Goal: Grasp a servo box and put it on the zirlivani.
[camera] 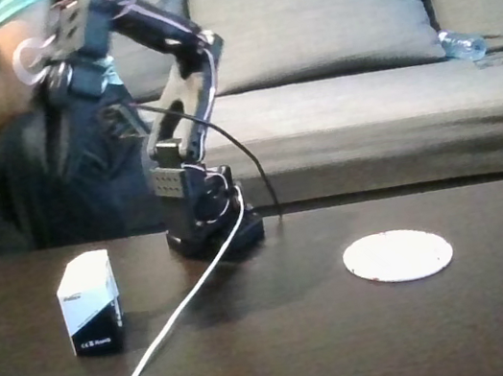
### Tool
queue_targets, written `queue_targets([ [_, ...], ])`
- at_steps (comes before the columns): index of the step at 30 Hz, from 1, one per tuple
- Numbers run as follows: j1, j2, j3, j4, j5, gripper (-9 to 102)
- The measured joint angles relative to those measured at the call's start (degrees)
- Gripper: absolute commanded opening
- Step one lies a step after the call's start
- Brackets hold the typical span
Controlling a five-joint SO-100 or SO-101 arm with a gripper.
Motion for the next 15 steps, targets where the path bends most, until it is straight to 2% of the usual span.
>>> queue_targets([
  [4, -0.4, -8.3, -6.7, 3.8, -5.9, 11],
  [10, -4.7, -15.7, -13.4, 3.8, -7.1, 34],
  [15, -7.6, -17.0, -14.0, 3.8, -9.5, 37],
])
